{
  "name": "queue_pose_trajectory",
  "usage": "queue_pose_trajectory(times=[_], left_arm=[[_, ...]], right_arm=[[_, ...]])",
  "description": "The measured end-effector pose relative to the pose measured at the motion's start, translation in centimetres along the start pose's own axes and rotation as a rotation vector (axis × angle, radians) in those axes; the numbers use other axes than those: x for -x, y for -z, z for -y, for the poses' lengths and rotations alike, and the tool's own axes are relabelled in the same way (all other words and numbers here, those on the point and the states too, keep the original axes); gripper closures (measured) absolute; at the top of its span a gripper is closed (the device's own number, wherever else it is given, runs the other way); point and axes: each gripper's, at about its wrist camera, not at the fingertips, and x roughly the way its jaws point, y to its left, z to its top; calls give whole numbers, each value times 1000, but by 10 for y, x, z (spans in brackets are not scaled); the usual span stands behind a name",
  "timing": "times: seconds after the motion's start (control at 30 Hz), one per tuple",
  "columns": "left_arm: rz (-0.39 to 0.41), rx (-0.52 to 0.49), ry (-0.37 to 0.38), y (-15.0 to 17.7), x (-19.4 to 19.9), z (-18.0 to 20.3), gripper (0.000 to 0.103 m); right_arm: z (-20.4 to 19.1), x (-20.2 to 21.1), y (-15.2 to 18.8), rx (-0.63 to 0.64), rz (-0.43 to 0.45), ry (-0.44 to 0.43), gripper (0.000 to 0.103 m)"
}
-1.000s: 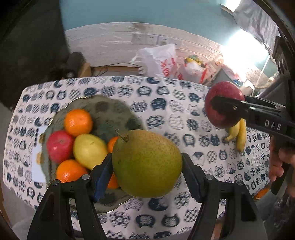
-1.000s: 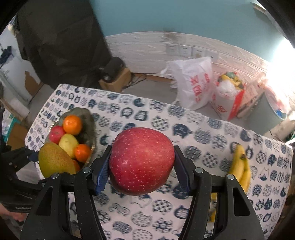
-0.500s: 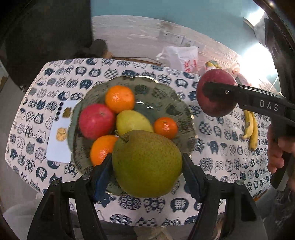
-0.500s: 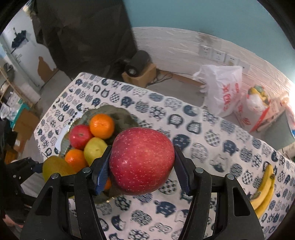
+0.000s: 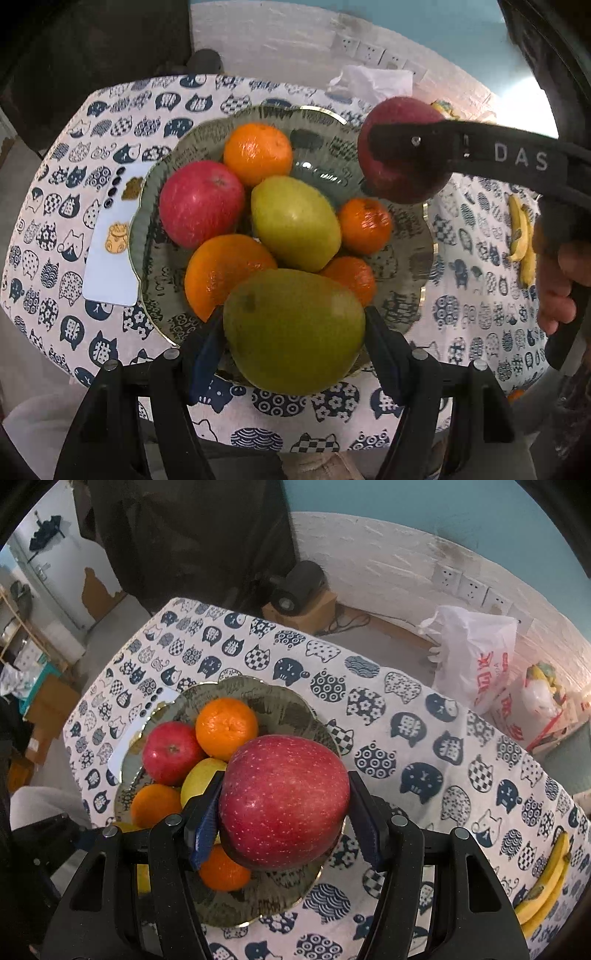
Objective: Organize fruits
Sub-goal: 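Lower the pear and apple onto the plate and open both grippers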
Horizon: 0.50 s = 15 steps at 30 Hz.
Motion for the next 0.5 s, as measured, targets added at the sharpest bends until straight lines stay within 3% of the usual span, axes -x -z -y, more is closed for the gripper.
queue_pose_trajectory(times=[0.3,0.4,0.5], left_arm=[[3,-28,-8,-4,-1,7,29],[38,-30,-37,-7,7,6,21],[38,0,-27,-10,8,0,21]], right_arm=[[-4,-24,-5,7,-35,-1,40],[-3,-27,-6,-12,-46,-28,40],[-4,-24,-8,-11,-32,-31,40]])
